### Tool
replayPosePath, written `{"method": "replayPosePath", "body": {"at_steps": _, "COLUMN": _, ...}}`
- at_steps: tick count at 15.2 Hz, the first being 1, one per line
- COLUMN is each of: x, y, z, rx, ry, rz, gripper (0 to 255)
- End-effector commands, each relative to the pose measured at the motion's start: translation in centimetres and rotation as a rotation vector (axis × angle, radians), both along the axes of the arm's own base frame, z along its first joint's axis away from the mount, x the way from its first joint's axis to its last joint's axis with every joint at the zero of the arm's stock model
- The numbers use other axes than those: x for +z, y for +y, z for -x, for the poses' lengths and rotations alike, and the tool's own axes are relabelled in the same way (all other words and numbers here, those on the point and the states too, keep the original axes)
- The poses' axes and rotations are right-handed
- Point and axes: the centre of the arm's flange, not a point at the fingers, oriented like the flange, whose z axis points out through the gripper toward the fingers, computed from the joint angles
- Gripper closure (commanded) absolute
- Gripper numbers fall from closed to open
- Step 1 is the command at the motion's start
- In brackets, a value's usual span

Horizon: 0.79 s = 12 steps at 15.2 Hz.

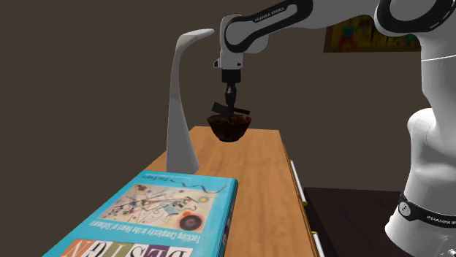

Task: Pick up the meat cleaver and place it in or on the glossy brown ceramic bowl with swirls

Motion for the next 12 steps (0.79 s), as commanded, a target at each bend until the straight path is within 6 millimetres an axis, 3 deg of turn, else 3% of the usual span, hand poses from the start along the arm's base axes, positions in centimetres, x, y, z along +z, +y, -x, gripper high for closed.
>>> {"method": "replayPosePath", "body": {"at_steps": 1, "x": 0.0, "y": 0.0, "z": 0.0, "rx": 0.0, "ry": 0.0, "rz": 0.0, "gripper": 255}}
{"method": "replayPosePath", "body": {"at_steps": 2, "x": 0.0, "y": 0.0, "z": 0.0, "rx": 0.0, "ry": 0.0, "rz": 0.0, "gripper": 0}}
{"method": "replayPosePath", "body": {"at_steps": 7, "x": 0.0, "y": 0.0, "z": 0.0, "rx": 0.0, "ry": 0.0, "rz": 0.0, "gripper": 0}}
{"method": "replayPosePath", "body": {"at_steps": 11, "x": 5.0, "y": 0.1, "z": 0.0, "rx": 0.0, "ry": 0.0, "rz": 0.0, "gripper": 0}}
{"method": "replayPosePath", "body": {"at_steps": 12, "x": 5.0, "y": 0.1, "z": 0.0, "rx": 0.0, "ry": 0.0, "rz": 0.0, "gripper": 0}}
